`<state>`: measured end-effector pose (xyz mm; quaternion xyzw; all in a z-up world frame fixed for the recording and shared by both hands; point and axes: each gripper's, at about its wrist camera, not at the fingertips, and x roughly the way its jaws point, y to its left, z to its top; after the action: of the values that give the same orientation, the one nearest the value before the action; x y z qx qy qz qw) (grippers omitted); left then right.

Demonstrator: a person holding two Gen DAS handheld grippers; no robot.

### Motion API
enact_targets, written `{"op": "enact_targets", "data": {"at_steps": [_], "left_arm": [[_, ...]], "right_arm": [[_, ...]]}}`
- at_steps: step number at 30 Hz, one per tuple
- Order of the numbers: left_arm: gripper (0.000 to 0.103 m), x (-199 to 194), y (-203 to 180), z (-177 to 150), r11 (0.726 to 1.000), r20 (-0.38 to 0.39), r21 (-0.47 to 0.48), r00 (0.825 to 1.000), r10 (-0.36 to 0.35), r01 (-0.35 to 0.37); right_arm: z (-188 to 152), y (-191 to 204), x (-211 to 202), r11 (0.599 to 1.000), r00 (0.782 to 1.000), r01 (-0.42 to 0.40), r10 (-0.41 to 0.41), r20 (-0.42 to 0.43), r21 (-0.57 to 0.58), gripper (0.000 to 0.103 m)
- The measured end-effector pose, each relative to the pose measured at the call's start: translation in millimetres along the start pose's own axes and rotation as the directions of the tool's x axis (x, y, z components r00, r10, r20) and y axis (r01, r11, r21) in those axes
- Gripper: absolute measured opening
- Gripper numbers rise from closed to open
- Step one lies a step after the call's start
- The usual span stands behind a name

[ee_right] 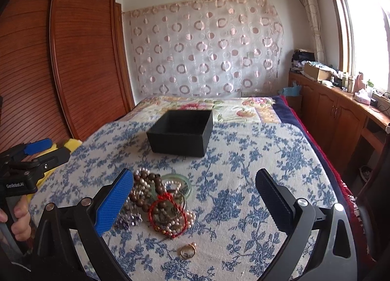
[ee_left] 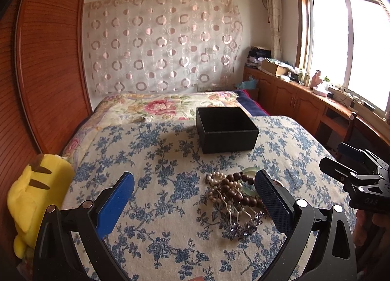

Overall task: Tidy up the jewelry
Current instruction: 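Lower the right gripper onto the red cord bracelet and close it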

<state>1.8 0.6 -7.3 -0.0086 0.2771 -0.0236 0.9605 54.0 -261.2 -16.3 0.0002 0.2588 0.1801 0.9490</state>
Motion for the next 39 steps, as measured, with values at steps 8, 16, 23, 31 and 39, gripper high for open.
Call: {"op": "enact_targets", "data": {"at_steps": [8, 16, 23, 31, 39], "left_arm": [[0.096, 21.8, 2.2, -16.2, 1.000, -0.056, 0.001, 0.998, -0.029, 0.029], [0.096, 39.9, -1.6, -27.0, 0.998, -0.121, 0.022, 0.991, -0.057, 0.060], [0.096, 53.1, -2.7, -35.4, 0.996, -0.180, 0.023, 0.981, -0.078, 0.084], [0.096, 65.7, -6.0, -42.7, 0.994, -0.221, 0.034, 0.971, -0.090, 0.100], [0.096, 80.7, -10.8, -44.0, 0.990, -0.257, 0.041, 0.958, -0.123, 0.138]], "right_arm": [[-20.2, -4.4, 25.8, 0.998, 0.991, -0.052, 0.049, -0.121, -0.029, 0.083], [-37.1, -9.1, 55.9, 0.983, 0.947, -0.182, 0.183, -0.265, 0.029, 0.054], [-44.0, -6.9, 66.8, 0.981, 0.931, -0.193, 0.192, -0.311, 0.029, 0.042], [-46.3, -7.4, 72.0, 0.977, 0.921, -0.213, 0.206, -0.332, 0.013, 0.008], [-35.8, -13.0, 55.9, 0.977, 0.942, -0.214, 0.207, -0.266, 0.001, 0.004]]}}
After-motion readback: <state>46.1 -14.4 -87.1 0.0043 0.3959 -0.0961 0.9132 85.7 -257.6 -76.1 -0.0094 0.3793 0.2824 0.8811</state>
